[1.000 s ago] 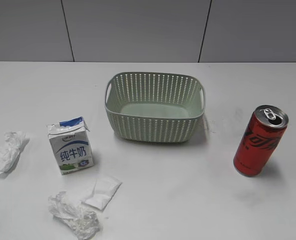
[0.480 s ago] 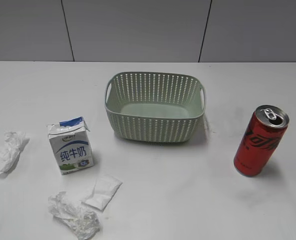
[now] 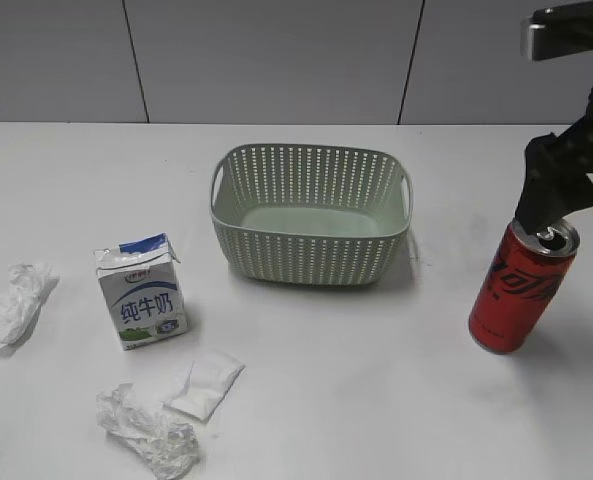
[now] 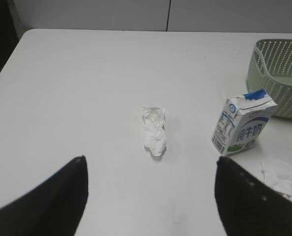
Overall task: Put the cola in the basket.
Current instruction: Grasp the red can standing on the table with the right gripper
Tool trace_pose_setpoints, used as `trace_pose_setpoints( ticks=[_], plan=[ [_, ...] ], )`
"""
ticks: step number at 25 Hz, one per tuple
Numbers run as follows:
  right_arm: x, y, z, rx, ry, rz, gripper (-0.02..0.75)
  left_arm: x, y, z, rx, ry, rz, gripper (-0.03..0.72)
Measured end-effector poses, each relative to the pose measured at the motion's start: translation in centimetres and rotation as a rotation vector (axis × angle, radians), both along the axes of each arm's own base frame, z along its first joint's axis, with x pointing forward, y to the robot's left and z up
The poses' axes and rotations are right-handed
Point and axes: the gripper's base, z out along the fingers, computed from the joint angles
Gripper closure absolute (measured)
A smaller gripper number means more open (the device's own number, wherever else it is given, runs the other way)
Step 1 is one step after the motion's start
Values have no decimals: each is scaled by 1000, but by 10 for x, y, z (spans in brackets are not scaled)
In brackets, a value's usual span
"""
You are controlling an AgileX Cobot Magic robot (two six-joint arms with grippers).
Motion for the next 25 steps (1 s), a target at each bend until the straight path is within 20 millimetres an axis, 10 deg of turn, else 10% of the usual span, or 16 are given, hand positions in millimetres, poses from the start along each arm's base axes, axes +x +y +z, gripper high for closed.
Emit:
trace_pose_setpoints(
  ticks=[18, 25],
  plan=[
    [40, 5, -76, -39, 172, -59, 82, 0, 0, 0, 0, 0, 0, 97],
    [38, 6, -83, -31, 222, -92, 237, 0, 0, 0, 1, 0, 1, 97]
  ],
)
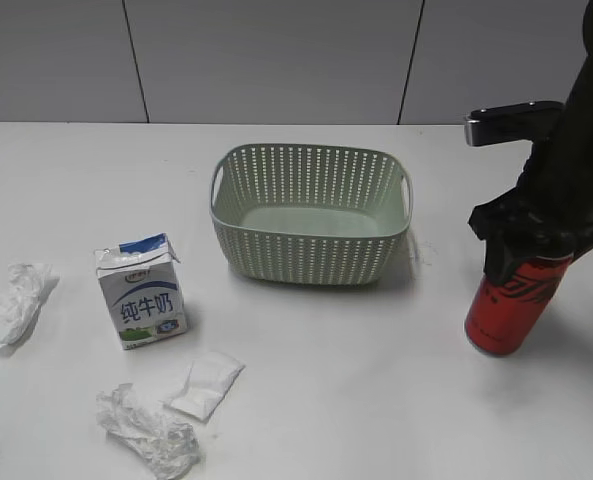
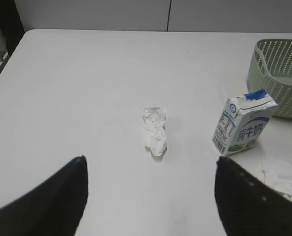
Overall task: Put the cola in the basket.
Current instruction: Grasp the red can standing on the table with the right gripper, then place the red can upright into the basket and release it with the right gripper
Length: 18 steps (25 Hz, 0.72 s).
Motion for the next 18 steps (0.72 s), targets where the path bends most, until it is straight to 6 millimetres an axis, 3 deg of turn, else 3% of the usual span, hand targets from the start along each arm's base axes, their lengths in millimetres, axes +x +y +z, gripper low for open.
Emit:
trace_pose_setpoints(
  ticks=[4, 6, 9, 13, 15, 18],
  plan=[
    [-2, -1, 5, -2, 7, -5, 237, 0, 0, 0, 0, 0, 0, 97],
    [-1, 0, 18, 6, -19, -6, 237, 0, 0, 0, 0, 0, 0, 97],
    [7, 1, 52, 21, -100, 15, 237, 0, 0, 0, 1, 0, 1, 97],
    [24, 8, 113, 67, -273, 27, 237, 0, 0, 0, 1, 0, 1, 99],
    [31, 16, 145, 88, -374, 47, 237, 0, 0, 0, 1, 0, 1, 100],
    [40, 39, 173, 119, -450, 104, 237, 0, 0, 0, 1, 0, 1, 101]
  ],
)
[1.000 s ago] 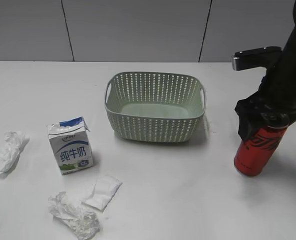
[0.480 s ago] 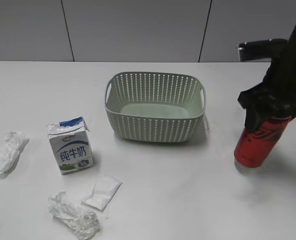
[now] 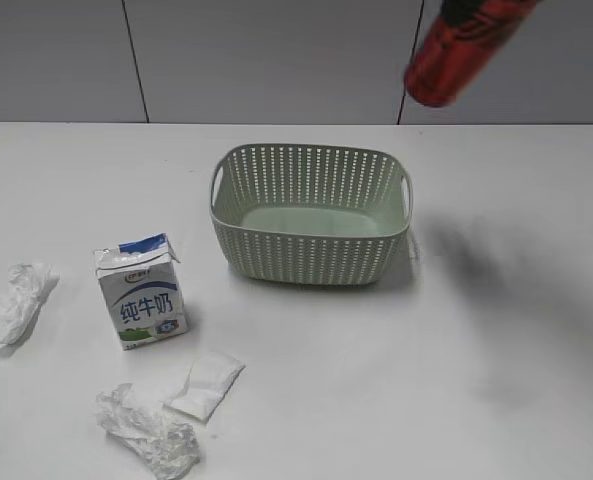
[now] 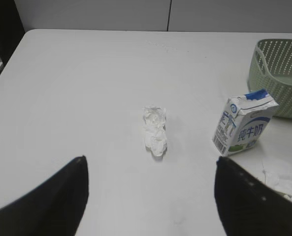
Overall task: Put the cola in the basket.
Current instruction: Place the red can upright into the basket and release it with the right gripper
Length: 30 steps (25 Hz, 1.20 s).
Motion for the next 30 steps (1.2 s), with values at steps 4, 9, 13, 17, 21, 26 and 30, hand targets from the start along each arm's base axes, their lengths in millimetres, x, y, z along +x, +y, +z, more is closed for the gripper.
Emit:
trace_pose_setpoints(
  ticks=[4, 9, 13, 17, 21, 26, 30],
  plan=[
    [18, 45, 1, 13, -28, 94, 237, 0, 0, 0, 0, 0, 0, 101],
    [31, 95, -46, -23, 59, 188, 237, 0, 0, 0, 0, 0, 0, 101],
    [41, 118, -95, -78, 157, 237, 237, 0, 0, 0, 0, 0, 0, 101],
    [50, 125, -134, -114, 231, 243, 237, 0, 0, 0, 0, 0, 0, 101],
    [56, 128, -163, -145, 284, 243, 237, 0, 0, 0, 0, 0, 0, 101],
    [57, 129, -169, -151, 292, 248, 237, 0, 0, 0, 0, 0, 0, 101],
    [57, 129, -169, -156, 289, 263, 171, 0, 0, 0, 0, 0, 0, 101]
  ],
)
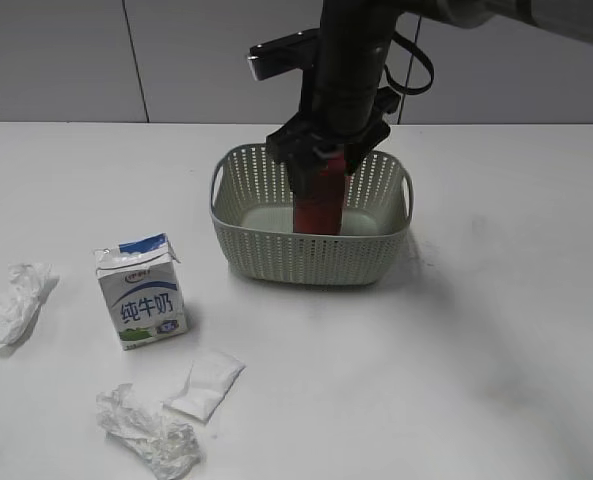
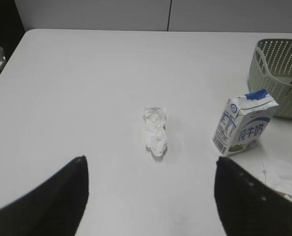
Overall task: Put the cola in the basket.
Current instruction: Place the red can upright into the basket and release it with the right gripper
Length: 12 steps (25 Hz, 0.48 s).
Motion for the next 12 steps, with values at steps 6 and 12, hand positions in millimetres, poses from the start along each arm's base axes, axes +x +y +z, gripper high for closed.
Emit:
trace_pose_setpoints(
  ticks=[6, 12],
  plan=[
    [0, 0, 1, 2, -3, 1, 80, 0, 0, 0, 0, 0, 0, 101],
    [4, 3, 28, 56, -70, -21, 80, 0, 0, 0, 0, 0, 0, 101]
  ],
)
